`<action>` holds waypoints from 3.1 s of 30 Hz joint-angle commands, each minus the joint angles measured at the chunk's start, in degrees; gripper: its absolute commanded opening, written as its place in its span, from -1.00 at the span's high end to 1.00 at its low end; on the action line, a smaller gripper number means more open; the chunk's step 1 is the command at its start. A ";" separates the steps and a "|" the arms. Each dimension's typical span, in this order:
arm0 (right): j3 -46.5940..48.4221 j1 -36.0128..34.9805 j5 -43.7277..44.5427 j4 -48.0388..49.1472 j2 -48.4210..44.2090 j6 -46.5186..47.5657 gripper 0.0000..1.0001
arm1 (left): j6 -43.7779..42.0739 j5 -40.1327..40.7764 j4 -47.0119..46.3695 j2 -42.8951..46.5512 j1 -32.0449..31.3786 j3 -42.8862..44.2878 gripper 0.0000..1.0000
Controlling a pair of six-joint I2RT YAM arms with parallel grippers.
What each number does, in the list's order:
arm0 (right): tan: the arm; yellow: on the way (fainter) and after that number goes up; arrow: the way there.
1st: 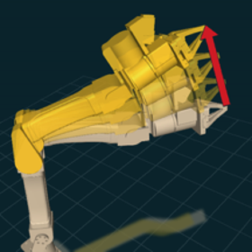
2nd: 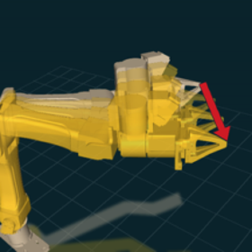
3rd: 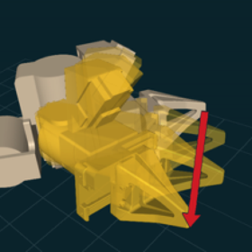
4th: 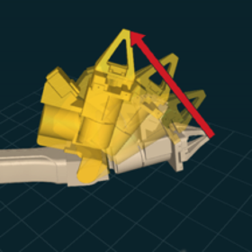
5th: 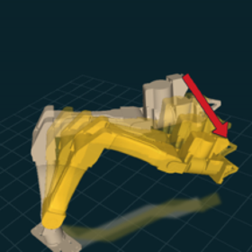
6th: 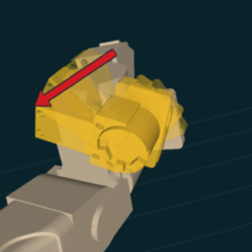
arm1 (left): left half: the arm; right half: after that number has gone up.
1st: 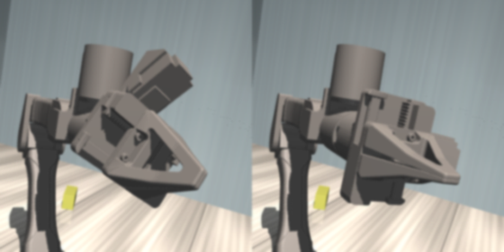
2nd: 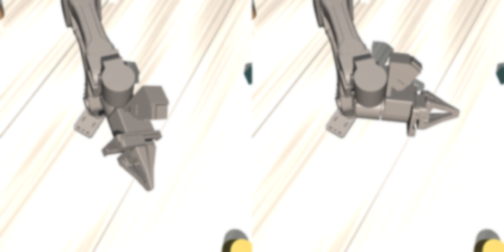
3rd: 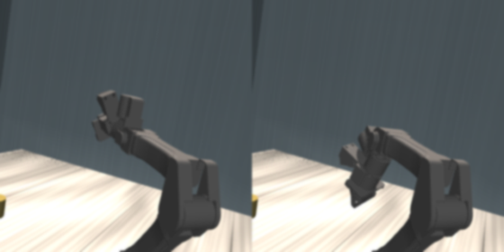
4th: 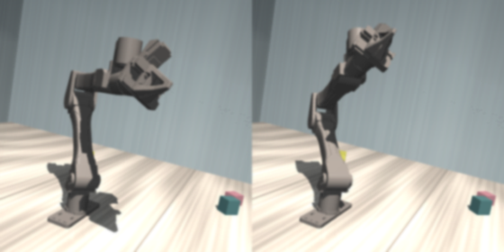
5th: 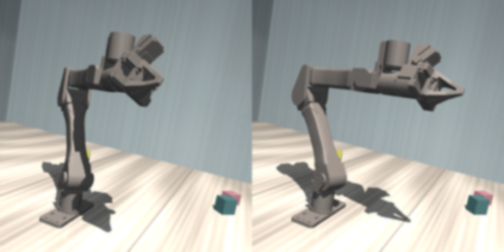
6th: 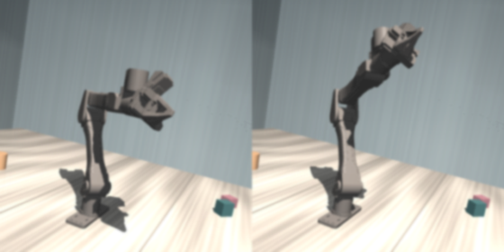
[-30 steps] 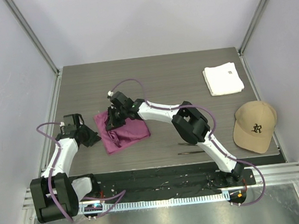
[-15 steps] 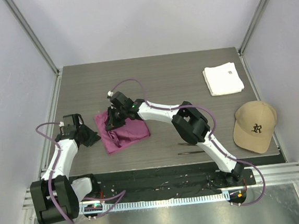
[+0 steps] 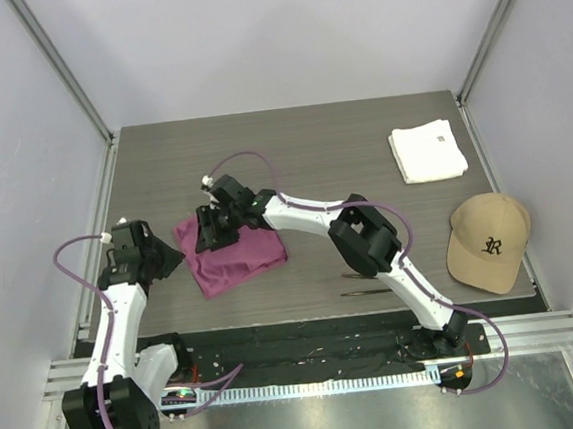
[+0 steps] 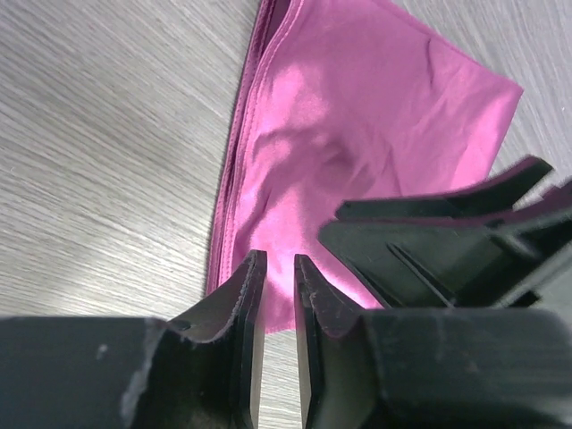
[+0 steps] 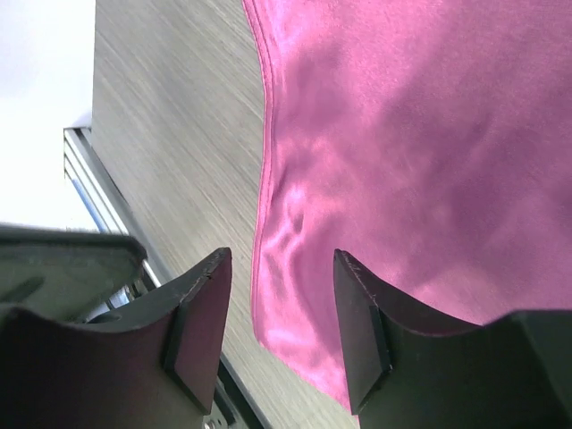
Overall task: Fold the napkin into a case and place the utensils inside
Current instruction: Fold the rectangle-folded napkin at the center of the board, then smooth out the square-folded napkin at the center of the board.
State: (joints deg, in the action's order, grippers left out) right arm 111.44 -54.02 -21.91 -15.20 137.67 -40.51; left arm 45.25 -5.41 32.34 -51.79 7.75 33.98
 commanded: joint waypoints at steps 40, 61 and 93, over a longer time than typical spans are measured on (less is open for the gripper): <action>-40.15 13.68 -11.75 5.97 -26.57 13.18 0.65 | -13.88 -10.67 -2.89 -48.75 7.19 31.15 -0.12; -45.16 16.05 -9.91 7.99 -27.98 10.89 0.80 | -11.07 -14.71 -5.00 -49.02 2.36 35.63 0.74; -9.92 17.72 4.69 -6.68 -12.07 27.06 -0.23 | -26.97 -9.44 3.87 -54.03 0.87 42.14 -0.14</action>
State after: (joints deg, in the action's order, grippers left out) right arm 101.01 -36.21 -15.64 -22.31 127.68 -15.09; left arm 24.08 -11.49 34.83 -104.68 8.69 75.16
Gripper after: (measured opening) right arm 0.616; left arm 0.585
